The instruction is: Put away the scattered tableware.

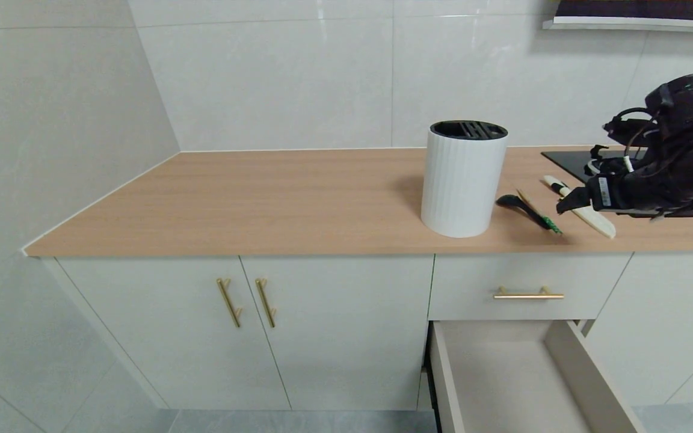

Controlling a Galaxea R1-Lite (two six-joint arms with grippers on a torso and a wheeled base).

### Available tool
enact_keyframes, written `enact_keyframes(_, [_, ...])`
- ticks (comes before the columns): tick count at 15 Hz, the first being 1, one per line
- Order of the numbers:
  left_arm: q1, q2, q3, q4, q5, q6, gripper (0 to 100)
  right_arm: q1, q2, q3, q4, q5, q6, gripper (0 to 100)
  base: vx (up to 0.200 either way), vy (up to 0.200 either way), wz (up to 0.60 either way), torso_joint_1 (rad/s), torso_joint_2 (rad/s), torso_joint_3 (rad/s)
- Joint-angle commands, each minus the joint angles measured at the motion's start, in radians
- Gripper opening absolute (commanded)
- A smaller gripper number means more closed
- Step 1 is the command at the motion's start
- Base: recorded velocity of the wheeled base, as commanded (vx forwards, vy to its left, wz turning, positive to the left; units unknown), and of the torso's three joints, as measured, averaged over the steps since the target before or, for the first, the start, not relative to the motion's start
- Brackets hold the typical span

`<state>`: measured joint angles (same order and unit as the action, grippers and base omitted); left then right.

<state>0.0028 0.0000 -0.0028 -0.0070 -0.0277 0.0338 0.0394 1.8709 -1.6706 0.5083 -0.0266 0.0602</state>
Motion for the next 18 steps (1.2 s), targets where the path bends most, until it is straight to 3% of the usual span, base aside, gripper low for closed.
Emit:
enact_keyframes(1, [0.000, 0.000, 0.000, -0.001, 0.000, 0.000, 100, -0.004, 0.145, -0.063, 0.004, -0.018, 0.030, 100, 0.000, 0.000, 0.00, 0.000, 0.00, 0.000])
enact_keyframes(7, [0.000, 0.000, 0.000, 0.001, 0.000, 0.001, 100, -0.003, 0.263, -0.156, 0.001, -0.033, 0.086, 100, 0.000, 0.000, 0.00, 0.000, 0.00, 0.000])
enact_keyframes(18, [0.000, 0.000, 0.000, -0.001, 0.000, 0.000, 100, 0.001, 0.310, -0.184, -0.033, -0.033, 0.121, 100, 0.000, 0.000, 0.00, 0.000, 0.00, 0.000])
